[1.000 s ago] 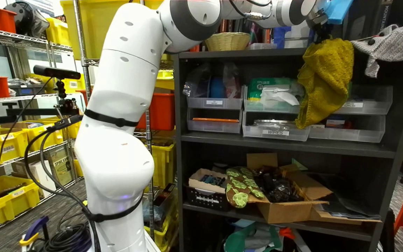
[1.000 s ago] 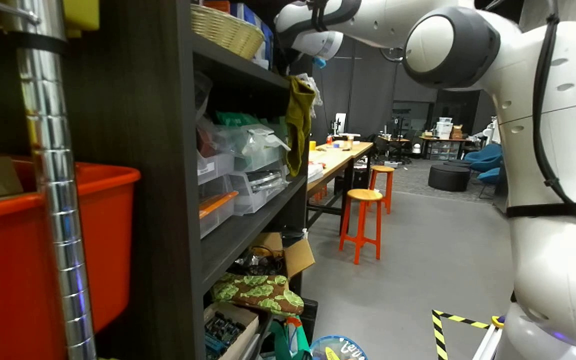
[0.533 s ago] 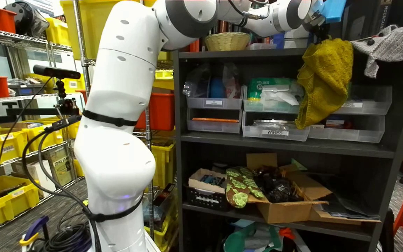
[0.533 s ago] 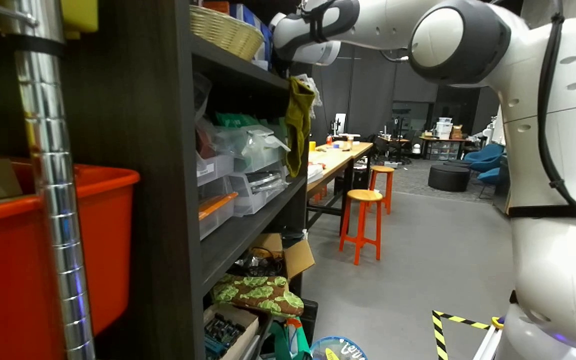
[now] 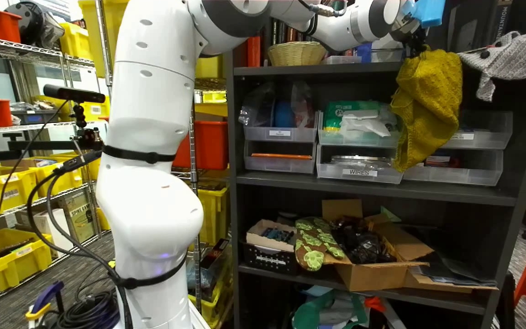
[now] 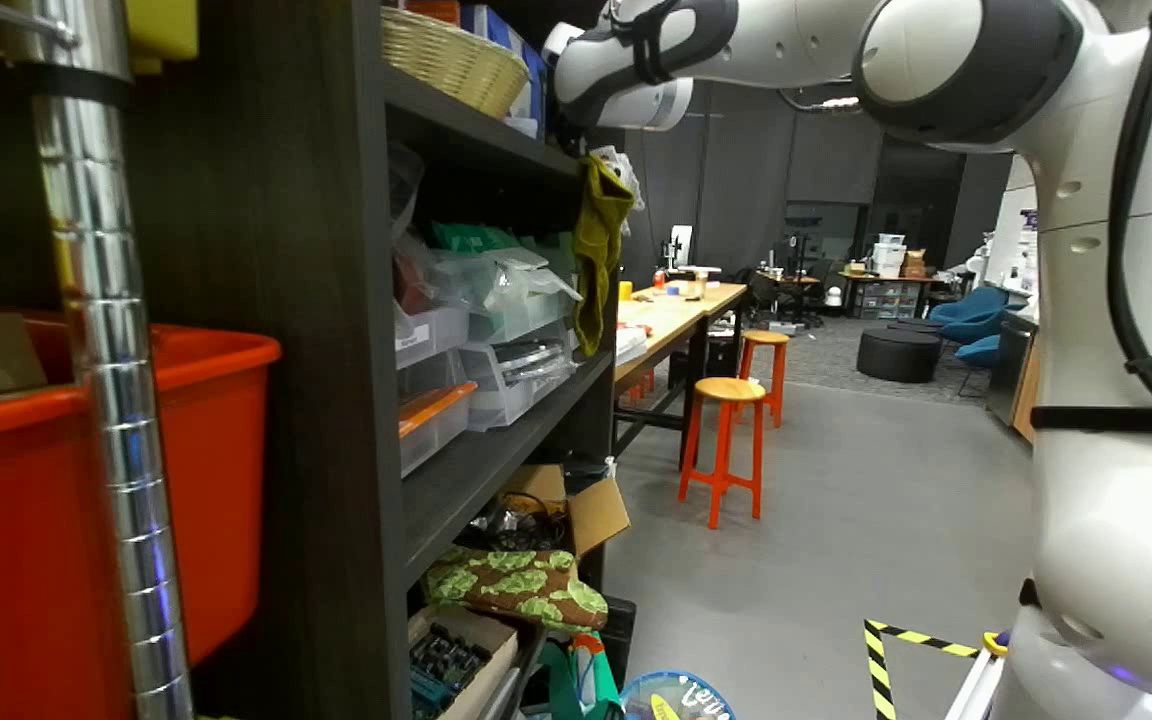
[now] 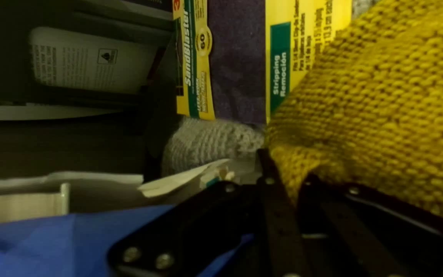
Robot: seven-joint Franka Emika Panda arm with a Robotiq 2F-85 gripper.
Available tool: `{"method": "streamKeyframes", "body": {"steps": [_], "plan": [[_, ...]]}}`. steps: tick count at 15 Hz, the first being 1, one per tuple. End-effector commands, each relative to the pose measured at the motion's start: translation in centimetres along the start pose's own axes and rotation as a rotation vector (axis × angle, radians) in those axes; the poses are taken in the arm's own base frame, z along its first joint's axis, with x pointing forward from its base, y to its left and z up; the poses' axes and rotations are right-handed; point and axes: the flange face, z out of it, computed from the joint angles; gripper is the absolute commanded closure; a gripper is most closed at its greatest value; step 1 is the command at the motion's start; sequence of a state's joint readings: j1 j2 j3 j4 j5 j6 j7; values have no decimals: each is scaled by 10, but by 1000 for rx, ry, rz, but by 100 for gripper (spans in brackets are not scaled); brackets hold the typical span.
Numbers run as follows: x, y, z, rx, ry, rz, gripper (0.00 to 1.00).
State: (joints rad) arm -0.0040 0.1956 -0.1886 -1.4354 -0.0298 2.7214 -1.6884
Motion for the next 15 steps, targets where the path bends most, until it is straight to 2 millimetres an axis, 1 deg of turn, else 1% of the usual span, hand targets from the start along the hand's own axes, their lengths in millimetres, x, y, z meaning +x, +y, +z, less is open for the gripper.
{"method": "streamKeyframes", "body": {"steps": [1, 5, 15], "plan": [[21, -7, -31, -20, 27, -58, 99], [43, -11, -51, -29, 53, -97, 99], [88, -36, -96, -44, 140, -182, 99]]}}
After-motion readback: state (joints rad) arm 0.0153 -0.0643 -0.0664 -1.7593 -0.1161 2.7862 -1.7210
